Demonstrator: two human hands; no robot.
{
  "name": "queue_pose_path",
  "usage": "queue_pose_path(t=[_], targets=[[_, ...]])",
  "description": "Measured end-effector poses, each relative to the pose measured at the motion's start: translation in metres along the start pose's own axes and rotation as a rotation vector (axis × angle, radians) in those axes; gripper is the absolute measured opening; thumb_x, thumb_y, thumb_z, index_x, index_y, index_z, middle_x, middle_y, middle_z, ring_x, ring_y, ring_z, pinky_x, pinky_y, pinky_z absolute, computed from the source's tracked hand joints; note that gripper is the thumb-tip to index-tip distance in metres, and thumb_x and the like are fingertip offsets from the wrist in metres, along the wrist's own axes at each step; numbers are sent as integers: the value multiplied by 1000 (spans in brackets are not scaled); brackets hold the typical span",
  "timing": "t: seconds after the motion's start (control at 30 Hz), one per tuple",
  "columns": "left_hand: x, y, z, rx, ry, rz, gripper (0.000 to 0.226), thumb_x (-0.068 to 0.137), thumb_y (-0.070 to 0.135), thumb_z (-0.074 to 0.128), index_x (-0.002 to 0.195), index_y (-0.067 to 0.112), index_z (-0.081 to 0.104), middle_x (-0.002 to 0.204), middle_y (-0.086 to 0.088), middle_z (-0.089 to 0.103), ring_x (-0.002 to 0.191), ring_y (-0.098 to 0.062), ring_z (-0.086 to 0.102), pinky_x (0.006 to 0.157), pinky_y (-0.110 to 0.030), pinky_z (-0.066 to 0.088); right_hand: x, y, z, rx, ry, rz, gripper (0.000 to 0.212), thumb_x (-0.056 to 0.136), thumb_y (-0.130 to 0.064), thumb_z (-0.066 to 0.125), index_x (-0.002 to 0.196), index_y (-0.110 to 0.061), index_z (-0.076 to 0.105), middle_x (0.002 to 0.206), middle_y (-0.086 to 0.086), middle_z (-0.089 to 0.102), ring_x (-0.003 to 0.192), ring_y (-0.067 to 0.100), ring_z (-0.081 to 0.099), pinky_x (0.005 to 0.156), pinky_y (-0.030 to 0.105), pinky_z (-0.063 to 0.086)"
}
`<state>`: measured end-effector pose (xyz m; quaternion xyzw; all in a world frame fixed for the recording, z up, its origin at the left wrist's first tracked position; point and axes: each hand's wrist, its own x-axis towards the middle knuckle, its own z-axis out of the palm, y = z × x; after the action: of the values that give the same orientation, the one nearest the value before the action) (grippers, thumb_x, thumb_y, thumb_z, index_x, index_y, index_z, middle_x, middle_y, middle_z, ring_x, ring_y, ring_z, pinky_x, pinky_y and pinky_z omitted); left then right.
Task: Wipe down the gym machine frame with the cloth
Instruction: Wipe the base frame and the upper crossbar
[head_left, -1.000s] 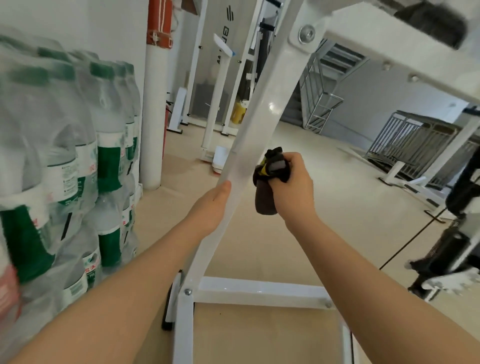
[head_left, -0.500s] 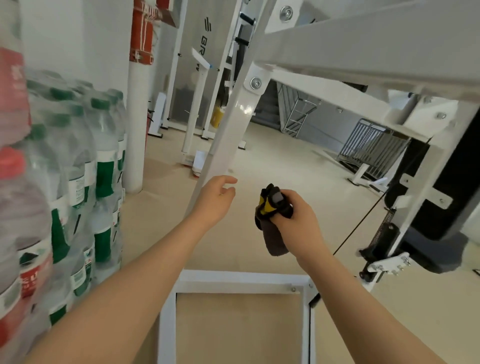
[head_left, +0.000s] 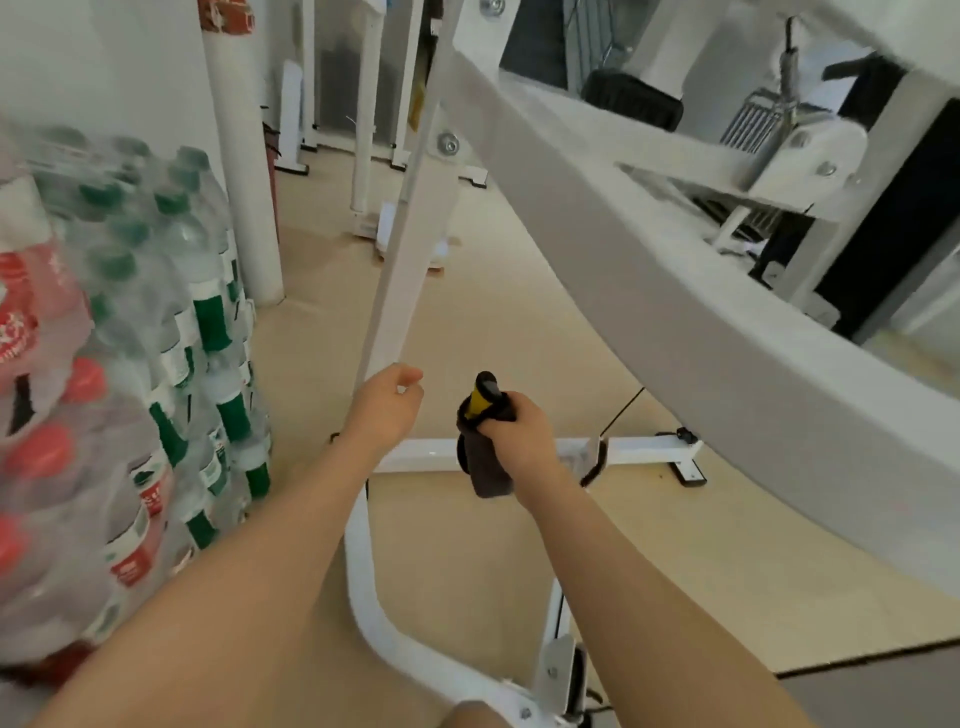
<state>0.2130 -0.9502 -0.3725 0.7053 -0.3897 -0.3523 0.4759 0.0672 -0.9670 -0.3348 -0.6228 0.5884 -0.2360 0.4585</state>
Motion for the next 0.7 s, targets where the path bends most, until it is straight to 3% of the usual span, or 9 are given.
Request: queue_pose_path(t=[0.13,0.23,0.33,0.4,0.5,0.6,0.7], targets=[[-36,20,-10,51,-49,-113,31,95,14,41,121,13,55,127,-3,54,111,-23,56,98,-36,43,-34,-4,6,86,-7,124,20,85,-9,51,100,-22,57,88,0,61,86,21,59,78,33,48],[-58,42,-22,73,-82,-179,32,94,12,40,122,11,55,127,-5,54,112,-24,56,96,-36,43,-58,-24,3,3,-30,157,18,82,-20,49,82,-37,53,82,-2,62,81,20,60,80,38,51],[-81,70,-36,103,-112,-238,32,94,9,40,122,8,55,126,-7,55,110,-26,56,97,-35,43,-79,-55,-10,12,-85,155,16,88,-6,47,96,-18,54,79,-4,55,77,15,55,67,22,44],[-99,90,-49,103,-128,-279,32,94,7,40,123,5,53,123,-8,55,103,-25,57,89,-29,45,-95,-74,-21,-34,-132,149,19,89,-1,47,105,-11,52,85,-3,54,80,14,52,61,17,36],[-124,122,-71,35,-165,-347,27,96,8,38,117,2,55,108,-7,56,85,-20,55,68,-17,42,-122,-97,-28,-90,-173,166,30,89,-3,51,119,-9,50,104,4,58,94,18,53,76,24,39],[-145,158,-90,-96,-205,-445,23,100,24,35,99,15,56,95,-4,58,77,-17,55,69,-23,42,-144,-123,-32,-57,-226,182,35,88,-5,54,123,-8,47,113,7,58,102,20,54,80,27,40],[-167,186,-107,-222,-215,-486,21,97,37,41,98,22,56,91,1,60,88,-18,58,78,-31,49,-158,-146,-32,-16,-286,136,39,86,-8,60,122,-8,47,115,9,58,105,24,56,86,32,45]])
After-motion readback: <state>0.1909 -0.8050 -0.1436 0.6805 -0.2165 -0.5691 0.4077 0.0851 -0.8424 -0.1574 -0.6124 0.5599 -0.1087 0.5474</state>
